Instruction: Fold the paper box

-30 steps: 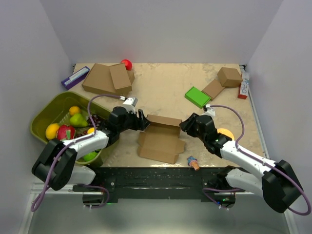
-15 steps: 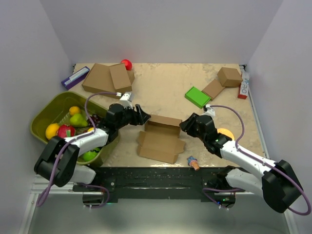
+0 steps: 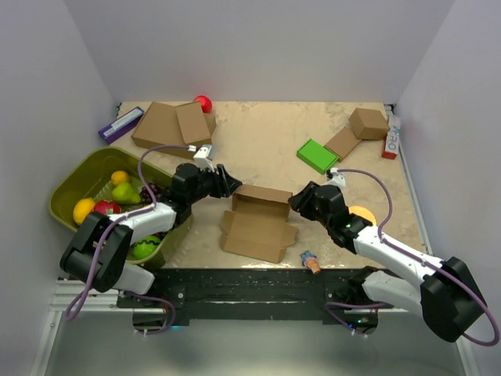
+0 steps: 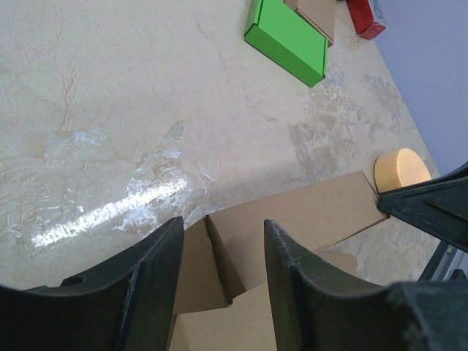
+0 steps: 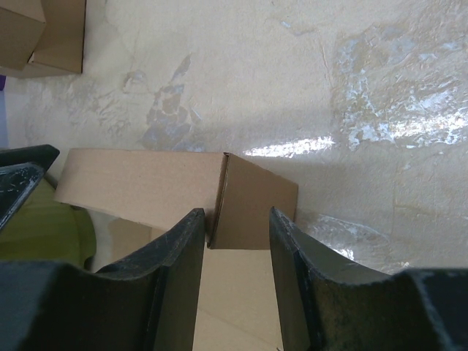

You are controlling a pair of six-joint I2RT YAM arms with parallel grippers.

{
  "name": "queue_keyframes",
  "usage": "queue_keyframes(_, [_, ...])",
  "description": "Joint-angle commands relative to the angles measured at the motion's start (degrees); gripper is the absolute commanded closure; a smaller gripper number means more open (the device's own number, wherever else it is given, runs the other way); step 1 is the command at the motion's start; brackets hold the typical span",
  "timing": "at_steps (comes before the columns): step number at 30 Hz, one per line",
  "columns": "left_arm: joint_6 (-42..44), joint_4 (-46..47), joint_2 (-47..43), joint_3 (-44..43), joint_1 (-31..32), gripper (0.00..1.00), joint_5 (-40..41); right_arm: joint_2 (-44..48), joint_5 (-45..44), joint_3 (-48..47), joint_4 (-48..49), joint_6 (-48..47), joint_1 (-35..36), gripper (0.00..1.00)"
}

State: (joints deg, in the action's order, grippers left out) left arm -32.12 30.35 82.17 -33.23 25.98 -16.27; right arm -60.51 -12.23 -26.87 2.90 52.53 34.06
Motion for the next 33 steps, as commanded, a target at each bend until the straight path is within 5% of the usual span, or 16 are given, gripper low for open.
queue_keyframes(1, [1.79,-4.68,2.99,2.91,-0.93,0.48,0.36,-0.66,-1.22,1.30,-2.72,-0.59,-0.05,0.58])
queue_keyframes(14, [9.08,-11.43,2.21,-0.86,1.78,0.47,6.15,0.04,-3.15,0.16,-4.91,-1.64,-0.05,0.58])
queue_keyframes(28, [12.43,-19.80,5.80,-16.42,9.70,0.31,13.02,4.43,-10.18,-3.98,-12.12,-7.09,-3.04,0.58])
queue_keyframes(33, [11.29,-19.45,6.60,-15.38,9.80,0.29,13.98,5.84,-8.87,-3.19,-11.42,-6.74,-3.39,0.58])
